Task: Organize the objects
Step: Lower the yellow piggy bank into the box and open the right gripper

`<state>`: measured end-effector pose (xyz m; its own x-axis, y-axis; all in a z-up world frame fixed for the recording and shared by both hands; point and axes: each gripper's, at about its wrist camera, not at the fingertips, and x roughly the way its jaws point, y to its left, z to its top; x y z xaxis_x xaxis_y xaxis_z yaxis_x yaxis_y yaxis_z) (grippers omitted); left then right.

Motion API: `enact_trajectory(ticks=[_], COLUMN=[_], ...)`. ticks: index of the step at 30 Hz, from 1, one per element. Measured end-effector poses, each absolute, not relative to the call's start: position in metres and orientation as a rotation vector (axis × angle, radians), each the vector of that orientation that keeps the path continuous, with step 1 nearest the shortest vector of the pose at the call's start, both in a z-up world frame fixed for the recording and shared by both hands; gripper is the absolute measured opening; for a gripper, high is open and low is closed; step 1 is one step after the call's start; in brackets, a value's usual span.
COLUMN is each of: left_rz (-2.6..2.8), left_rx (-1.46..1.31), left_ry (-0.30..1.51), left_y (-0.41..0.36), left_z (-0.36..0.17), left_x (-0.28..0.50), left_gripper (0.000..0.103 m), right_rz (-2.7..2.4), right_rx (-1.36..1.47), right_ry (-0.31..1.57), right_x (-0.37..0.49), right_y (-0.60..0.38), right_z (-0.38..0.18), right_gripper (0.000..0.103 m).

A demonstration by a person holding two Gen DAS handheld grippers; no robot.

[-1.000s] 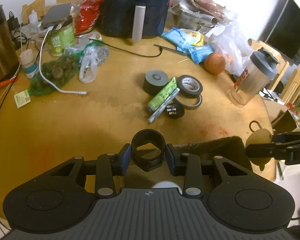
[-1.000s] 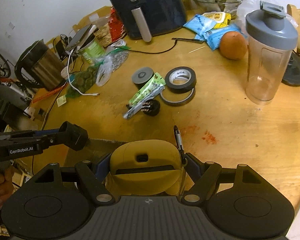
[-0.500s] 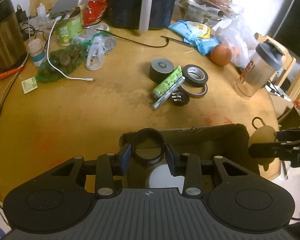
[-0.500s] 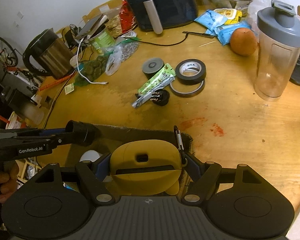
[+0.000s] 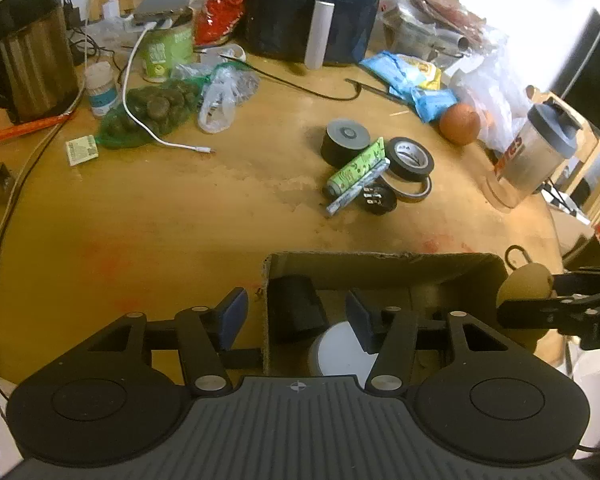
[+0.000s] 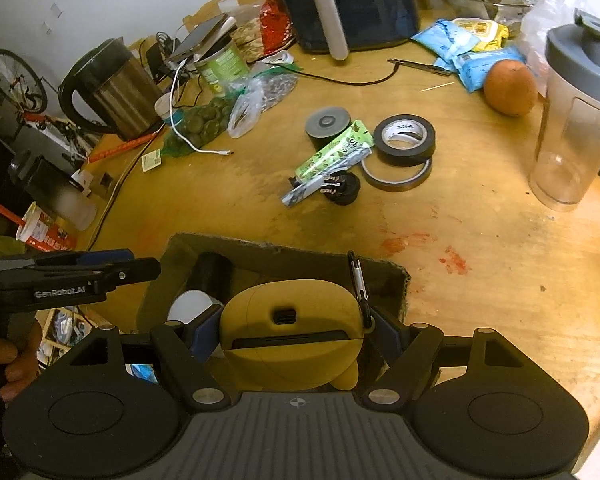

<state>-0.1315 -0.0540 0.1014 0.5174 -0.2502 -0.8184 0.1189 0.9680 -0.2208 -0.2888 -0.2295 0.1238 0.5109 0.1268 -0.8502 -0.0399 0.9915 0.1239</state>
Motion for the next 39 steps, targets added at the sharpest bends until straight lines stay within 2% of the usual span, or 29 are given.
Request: enact_trajectory(ticks=[17, 20, 29, 32, 34, 39], left_rz=[-0.14, -0.128, -0.129, -0.138, -0.146, -0.173], left_rx=[-0.231, -0.241, -0.243, -0.234, -0.226, -0.2], left_ry=[0.993, 0.989, 0.986, 0.988, 0.99, 0.994], left_y=[-0.032, -0.029, -0.031, -0.033, -0.035, -0.042], left_z=[0.108, 0.108, 0.109, 0.109, 0.109, 0.111], left_x=[-0.153, -0.154, -0.152, -0.147, -0.145, -0.135], left_gripper=[0.054, 0.054, 0.054, 0.054, 0.054, 0.054], right_rz=[0.24, 0.253, 0.243, 0.23, 0.221, 0.182], right_rx=[-0.093, -0.118, -0.121, -0.115, -0.108, -0.085], right_ry=[1.075, 1.07, 1.071, 1.061, 1.05, 1.027], right_x=[-0.277, -0.275, -0.27, -0.269, -0.269, -0.267], right_y=[-0.188, -0.183, -0.186, -0.19, -0.193, -0.203], right_z=[0.109, 0.109, 0.109, 0.111, 0.113, 0.116], right_gripper=[0.079, 0.089, 0.09, 0.092, 0.097, 0.099])
